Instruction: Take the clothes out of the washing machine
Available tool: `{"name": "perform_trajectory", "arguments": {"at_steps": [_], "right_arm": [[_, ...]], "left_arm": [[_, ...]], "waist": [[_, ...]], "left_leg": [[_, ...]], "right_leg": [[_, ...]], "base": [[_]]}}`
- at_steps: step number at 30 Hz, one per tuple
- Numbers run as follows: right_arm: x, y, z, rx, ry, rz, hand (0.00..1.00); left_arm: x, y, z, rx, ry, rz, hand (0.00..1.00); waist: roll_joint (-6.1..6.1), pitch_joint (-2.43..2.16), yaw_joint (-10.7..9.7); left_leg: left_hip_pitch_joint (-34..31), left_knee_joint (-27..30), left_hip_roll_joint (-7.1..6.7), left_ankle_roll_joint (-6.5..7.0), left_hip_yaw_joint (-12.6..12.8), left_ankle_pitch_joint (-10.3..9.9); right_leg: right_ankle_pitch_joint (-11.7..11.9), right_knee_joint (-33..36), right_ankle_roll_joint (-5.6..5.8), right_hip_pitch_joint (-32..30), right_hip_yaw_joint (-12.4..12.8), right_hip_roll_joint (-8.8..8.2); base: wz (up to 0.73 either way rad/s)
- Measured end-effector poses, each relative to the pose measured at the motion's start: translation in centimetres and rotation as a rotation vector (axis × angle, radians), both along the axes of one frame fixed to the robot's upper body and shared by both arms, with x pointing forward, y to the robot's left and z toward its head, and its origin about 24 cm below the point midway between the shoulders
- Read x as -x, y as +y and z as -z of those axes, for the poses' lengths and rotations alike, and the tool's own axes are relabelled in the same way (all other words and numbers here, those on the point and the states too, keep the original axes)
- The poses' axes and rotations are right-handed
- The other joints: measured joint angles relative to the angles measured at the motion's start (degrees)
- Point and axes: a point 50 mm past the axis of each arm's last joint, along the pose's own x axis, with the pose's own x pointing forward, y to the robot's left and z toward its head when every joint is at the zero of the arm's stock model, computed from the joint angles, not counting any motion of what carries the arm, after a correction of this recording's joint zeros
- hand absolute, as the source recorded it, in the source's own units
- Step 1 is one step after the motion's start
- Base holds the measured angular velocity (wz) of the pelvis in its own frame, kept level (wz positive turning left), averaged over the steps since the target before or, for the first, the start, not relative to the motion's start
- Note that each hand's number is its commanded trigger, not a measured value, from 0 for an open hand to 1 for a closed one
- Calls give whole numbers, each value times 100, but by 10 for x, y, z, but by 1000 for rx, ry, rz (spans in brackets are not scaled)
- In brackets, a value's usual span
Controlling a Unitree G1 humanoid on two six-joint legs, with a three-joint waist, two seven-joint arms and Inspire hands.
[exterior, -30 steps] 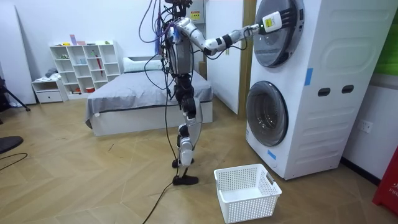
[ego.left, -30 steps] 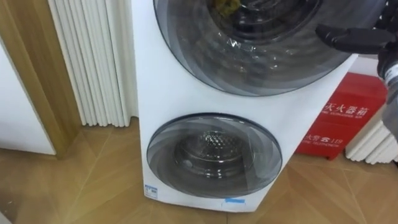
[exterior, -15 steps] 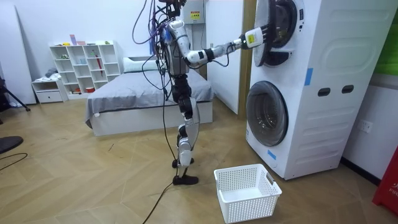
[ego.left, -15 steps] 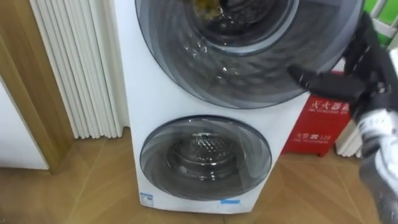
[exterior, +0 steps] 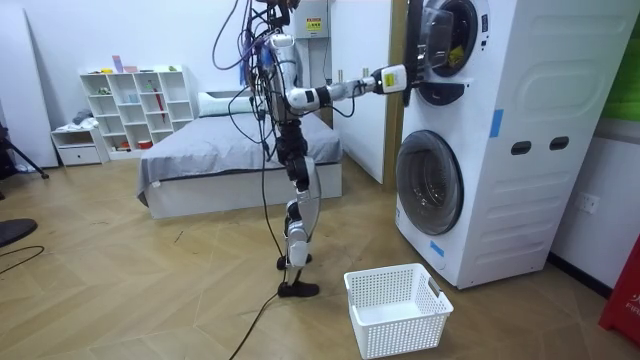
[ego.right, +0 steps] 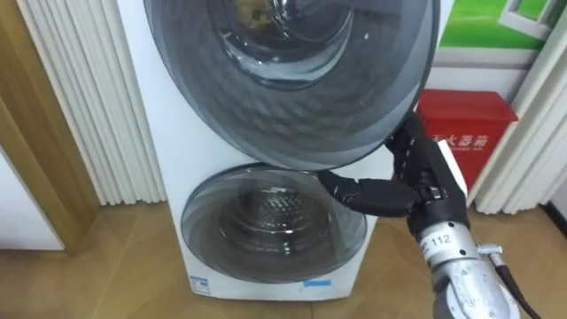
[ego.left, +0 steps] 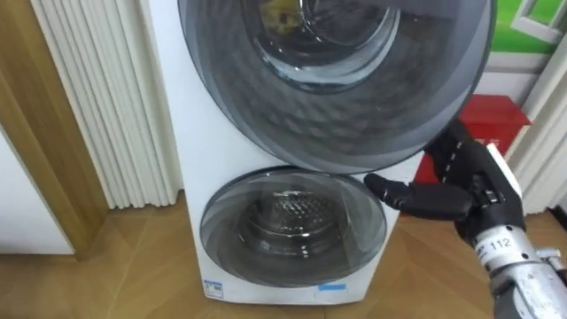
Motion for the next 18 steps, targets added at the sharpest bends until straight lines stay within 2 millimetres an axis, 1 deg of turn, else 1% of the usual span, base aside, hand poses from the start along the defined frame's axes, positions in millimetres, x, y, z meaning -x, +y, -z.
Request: {"name": "perform_trajectory", "arguments": {"at_steps": [1,3,4,7,10,12,13,17,18], "right_arm": [[1,1,-4,-3,-12,-7,0],[5,5,-20,-22,-80,-29,0],[6,6,-24,-27,-97,-34,0],[8,8,-27,-24,-106,-48,0],[12,11,-40,-18,-153,-61,0],[19,14,-60,-10,-247,-74,0],[19,17,-67,-7,-282,-83,0],[23,26,-85,-5,-368,-135,0],[26,30,-93,0,-407,-162,0]], "left_arm": [[1,0,0,2,-1,-5,0],[-1,0,0,6,-19,-17,0],[-2,0,0,7,-24,-19,0],[-6,-1,0,10,-51,-13,0],[-8,0,0,9,-64,-18,0],[-7,0,0,10,-62,-17,0],[-7,0,0,10,-61,-18,0],[-8,0,0,10,-63,-14,0],[-8,0,0,10,-64,-14,0]], "waist": [[1,1,-31],[2,0,-85],[3,0,-90],[2,-1,-100],[-4,-1,-141],[-20,0,-154],[-31,1,-162],[-50,-2,-156],[-60,-2,-152]], "left_leg": [[-8,-2,-1,0,1,0],[-68,-2,-1,0,6,0],[-71,-2,-1,0,8,1],[-59,-10,2,0,68,2],[-56,-48,0,0,75,2],[-56,-52,2,0,71,2],[-56,-47,6,0,74,2],[-55,-44,12,-1,79,2],[-57,-45,14,-2,79,3]], "right_leg": [[0,0,0,-11,3,0],[0,4,0,-75,16,1],[0,3,0,-82,19,2],[0,3,0,-102,51,6],[0,-7,0,-107,49,5],[0,-11,0,-106,25,7],[0,-12,0,-107,25,9],[0,-14,0,-110,18,12],[0,-14,0,-110,9,12]], "base": [[-3],[0],[0],[-5],[0],[0],[0],[0],[0]]}}
